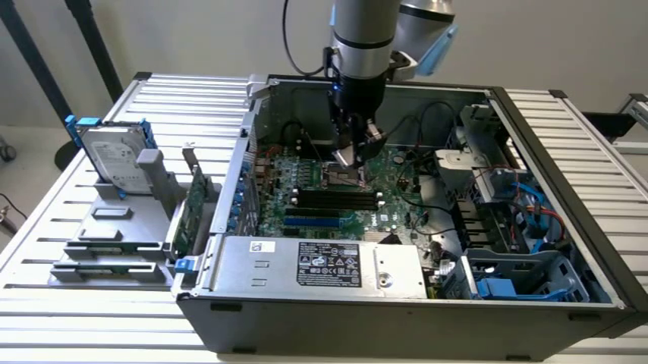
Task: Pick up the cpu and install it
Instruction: 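Place the cpu into insertion slot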
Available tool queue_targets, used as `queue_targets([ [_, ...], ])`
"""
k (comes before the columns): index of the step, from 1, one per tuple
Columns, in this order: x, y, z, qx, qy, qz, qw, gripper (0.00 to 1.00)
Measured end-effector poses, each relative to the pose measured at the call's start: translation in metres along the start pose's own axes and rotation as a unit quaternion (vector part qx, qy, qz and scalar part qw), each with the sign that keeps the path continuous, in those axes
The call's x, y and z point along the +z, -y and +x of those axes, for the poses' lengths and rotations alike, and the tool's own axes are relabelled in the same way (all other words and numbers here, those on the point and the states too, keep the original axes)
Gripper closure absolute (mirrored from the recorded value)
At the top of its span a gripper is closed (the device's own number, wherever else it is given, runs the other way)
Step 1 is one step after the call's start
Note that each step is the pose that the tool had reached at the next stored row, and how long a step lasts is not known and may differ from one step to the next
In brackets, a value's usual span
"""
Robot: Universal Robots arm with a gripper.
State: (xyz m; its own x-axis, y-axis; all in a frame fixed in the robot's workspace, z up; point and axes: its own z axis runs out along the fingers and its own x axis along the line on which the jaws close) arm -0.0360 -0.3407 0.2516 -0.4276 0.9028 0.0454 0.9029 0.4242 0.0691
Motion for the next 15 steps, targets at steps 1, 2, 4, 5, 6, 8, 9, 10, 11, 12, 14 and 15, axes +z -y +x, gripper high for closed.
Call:
queue_targets([
  [1,0.0003,0.0,0.0,0.007,-0.0002,0.0012,1.0,0.46],
  [2,0.0006,0.0,0.0,0.014,-0.0004,0.0023,0.9999,0.46],
  [4,0.0013,0.0001,-0.0001,0.029,-0.0007,0.0044,0.9996,0.46],
  [5,0.0016,0.0001,-0.0001,0.036,-0.0007,0.0052,0.9993,0.46],
  [6,0.0019,0.0001,-0.0001,0.043,-0.0008,0.0059,0.9991,0.46],
  [8,0.0026,0.0002,-0.0001,0.057,-0.0007,0.0071,0.9983,0.46],
  [9,0.003,0.0002,-0.0002,0.065,-0.0007,0.0078,0.9979,0.46],
  [10,0.0034,0.0002,-0.0002,0.072,-0.0007,0.0084,0.9974,0.46],
  [11,0.0037,0.0002,-0.0002,0.079,-0.0006,0.009,0.9969,0.46],
  [12,0.0041,0.0003,-0.0002,0.086,-0.0006,0.0098,0.9963,0.46],
  [14,0.0048,0.0003,-0.0002,0.1,-0.0006,0.0111,0.995,0.46],
  [15,0.0052,0.0003,-0.0002,0.106,-0.0007,0.0118,0.9943,0.46],
])
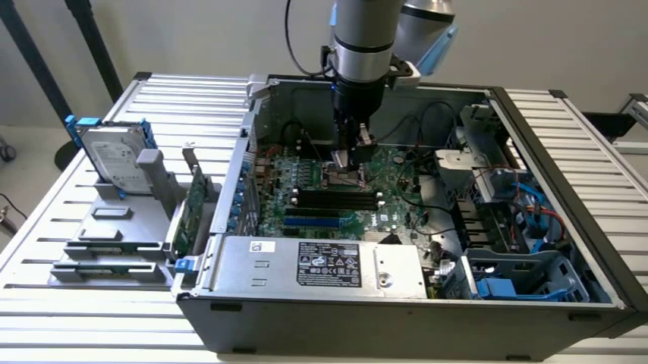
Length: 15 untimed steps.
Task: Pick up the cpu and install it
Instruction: 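Place the cpu into insertion slot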
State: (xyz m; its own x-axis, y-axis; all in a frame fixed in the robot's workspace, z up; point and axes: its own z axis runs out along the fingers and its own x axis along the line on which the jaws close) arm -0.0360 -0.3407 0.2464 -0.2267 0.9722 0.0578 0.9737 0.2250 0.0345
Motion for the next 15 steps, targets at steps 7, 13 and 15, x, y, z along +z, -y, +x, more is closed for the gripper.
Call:
queue_targets([
  [7,0.0022,0.0001,-0.0002,0.05,0.0003,0.0032,0.9988,0.46],
  [13,0.0042,0.0021,0.0007,0.079,0.0009,0.0021,0.9969,0.46],
  [15,0.0052,0.0046,0.0019,0.083,0.0011,0.0019,0.9965,0.46],
])
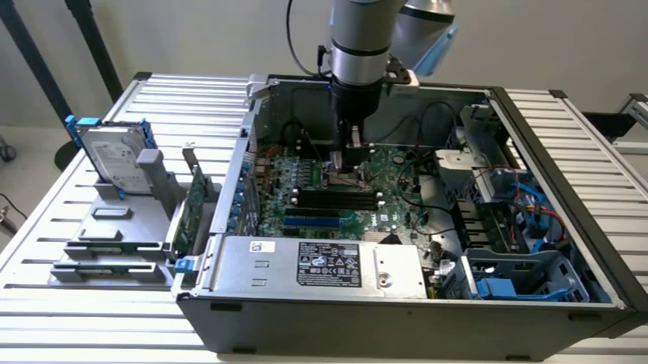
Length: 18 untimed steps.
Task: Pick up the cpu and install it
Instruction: 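Place the cpu into insertion slot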
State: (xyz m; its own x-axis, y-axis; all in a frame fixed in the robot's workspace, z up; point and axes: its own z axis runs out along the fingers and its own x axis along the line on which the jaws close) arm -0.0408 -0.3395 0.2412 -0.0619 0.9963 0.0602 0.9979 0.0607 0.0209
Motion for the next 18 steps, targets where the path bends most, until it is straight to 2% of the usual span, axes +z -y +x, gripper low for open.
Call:
queue_targets([
  [4,0.002,0.0042,0.001,0.011,-0.0004,-0.0009,0.9999,0.46],
  [12,0.0085,0.0042,0.007,0.029,0.0002,-0.0066,0.9996,0.46],
  [18,0.0166,0.0042,0.007,0.032,0.0003,-0.0093,0.9994,0.46],
])
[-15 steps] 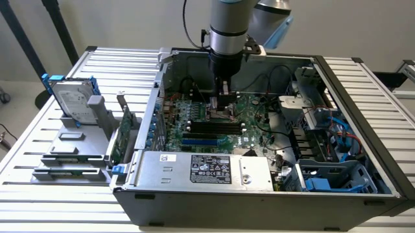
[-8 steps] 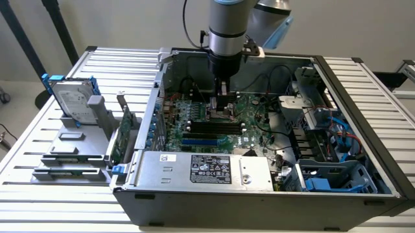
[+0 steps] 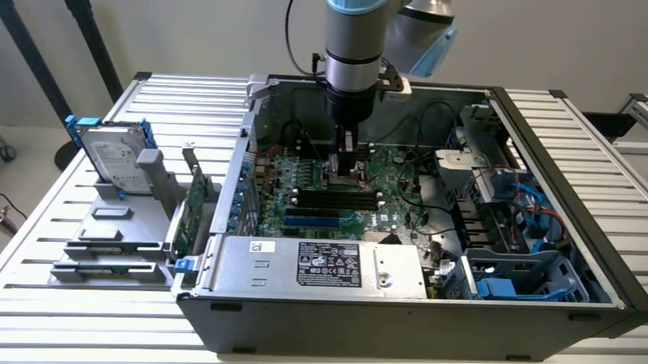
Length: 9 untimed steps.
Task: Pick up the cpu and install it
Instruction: 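Place the cpu into insertion slot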
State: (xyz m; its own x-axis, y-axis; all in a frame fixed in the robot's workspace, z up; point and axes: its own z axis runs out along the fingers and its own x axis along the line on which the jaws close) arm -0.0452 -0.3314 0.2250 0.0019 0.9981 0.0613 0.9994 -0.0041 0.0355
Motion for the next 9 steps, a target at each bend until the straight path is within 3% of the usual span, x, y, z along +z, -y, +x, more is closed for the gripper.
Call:
queue_targets([
  [9,0.0085,0.0003,-0.0005,0.002,0.0001,-0.0024,1.0,0.46],
])
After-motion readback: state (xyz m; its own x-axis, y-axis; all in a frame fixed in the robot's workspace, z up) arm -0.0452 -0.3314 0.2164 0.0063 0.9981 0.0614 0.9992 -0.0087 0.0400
